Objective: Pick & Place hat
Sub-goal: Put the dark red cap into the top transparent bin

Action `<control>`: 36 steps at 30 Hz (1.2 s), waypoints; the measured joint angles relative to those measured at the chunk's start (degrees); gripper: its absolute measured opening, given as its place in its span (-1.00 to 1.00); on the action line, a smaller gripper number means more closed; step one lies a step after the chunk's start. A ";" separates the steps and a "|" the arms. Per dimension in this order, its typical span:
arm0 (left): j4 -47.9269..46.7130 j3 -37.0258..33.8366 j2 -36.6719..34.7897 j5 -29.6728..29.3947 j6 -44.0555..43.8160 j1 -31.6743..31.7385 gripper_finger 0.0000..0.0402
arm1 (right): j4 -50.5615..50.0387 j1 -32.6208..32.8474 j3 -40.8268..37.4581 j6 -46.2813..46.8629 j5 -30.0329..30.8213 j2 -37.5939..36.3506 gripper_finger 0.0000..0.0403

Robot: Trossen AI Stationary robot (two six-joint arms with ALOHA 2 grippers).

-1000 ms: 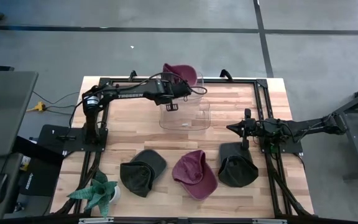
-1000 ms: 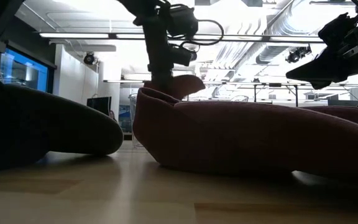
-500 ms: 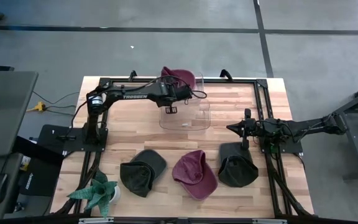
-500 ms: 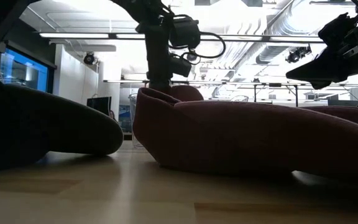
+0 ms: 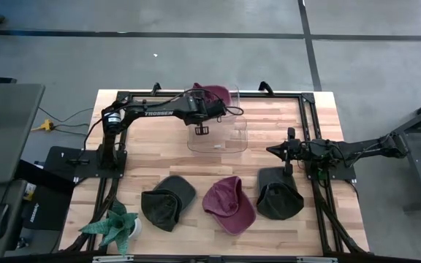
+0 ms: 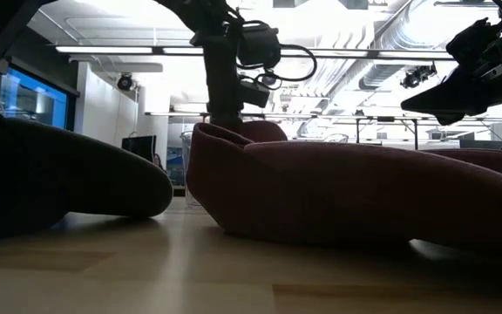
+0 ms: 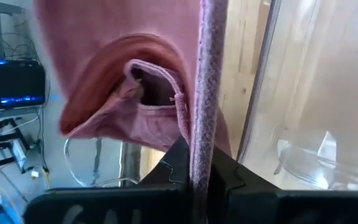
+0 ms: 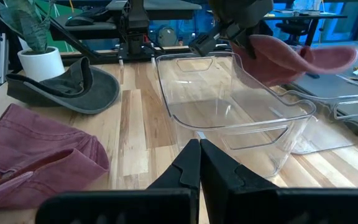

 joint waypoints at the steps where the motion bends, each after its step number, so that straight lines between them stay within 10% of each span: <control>1: 0.14 0.02 0.00 0.14 -0.29 0.02 -0.86 | 0.00 -0.02 0.00 -0.02 -0.02 0.00 -1.00; 15: 3.33 0.00 -0.02 -2.36 -3.08 0.00 -0.06 | 0.00 0.00 -0.02 0.00 0.00 0.00 -1.00; 29: 2.81 3.15 -0.11 -4.61 -3.32 -0.96 0.00 | -0.02 -0.01 0.00 0.00 -0.01 0.00 -1.00; 36: -2.41 9.85 -0.11 5.79 -9.00 -2.69 -0.01 | -0.02 0.00 -0.01 -0.01 -0.01 0.00 -1.00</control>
